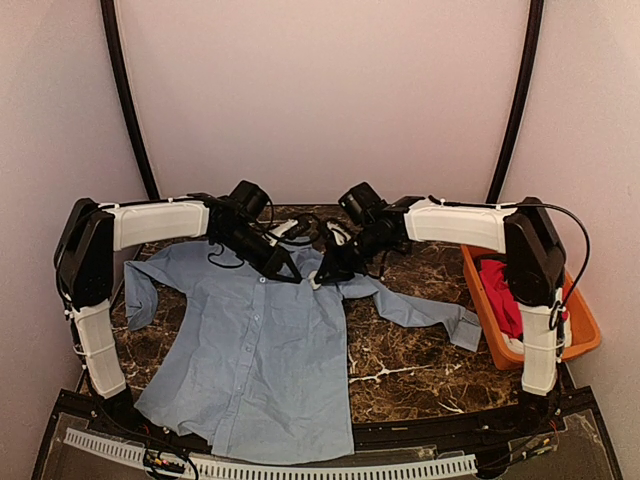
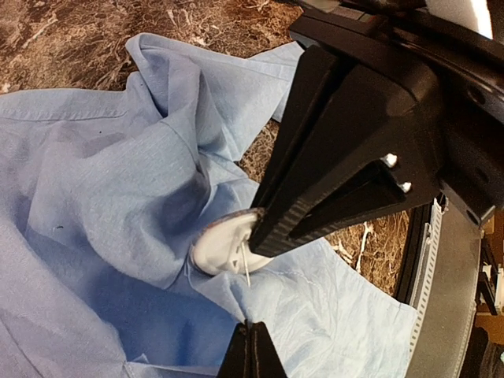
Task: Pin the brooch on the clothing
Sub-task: Cross the brooch on the flattened clothing.
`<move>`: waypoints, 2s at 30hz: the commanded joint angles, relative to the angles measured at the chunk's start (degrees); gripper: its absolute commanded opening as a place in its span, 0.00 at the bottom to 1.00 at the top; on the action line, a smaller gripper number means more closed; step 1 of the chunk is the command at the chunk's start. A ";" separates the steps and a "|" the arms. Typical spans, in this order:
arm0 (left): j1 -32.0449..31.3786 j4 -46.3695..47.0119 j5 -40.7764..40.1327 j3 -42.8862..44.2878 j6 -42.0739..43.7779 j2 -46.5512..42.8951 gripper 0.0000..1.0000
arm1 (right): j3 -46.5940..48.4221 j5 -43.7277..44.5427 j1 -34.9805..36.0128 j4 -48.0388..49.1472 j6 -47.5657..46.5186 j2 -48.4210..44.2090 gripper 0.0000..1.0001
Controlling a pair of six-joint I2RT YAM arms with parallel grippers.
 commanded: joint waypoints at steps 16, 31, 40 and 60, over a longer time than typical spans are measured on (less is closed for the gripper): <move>-2.73 -5.89 0.71 2.68 4.29 -2.02 0.01 | 5.99 -2.02 0.35 -5.57 -4.78 3.48 0.00; -2.73 -7.18 -1.20 3.37 5.05 -0.95 0.01 | 5.90 -0.78 -1.61 -11.03 -11.61 0.29 0.00; -2.73 -7.51 -1.87 3.27 5.21 -0.58 0.01 | 6.31 2.64 -1.61 -12.04 -13.44 -1.80 0.00; -2.73 -6.30 -0.65 3.36 4.69 -0.11 0.01 | 8.57 -1.15 -0.08 -13.19 -12.31 0.08 0.00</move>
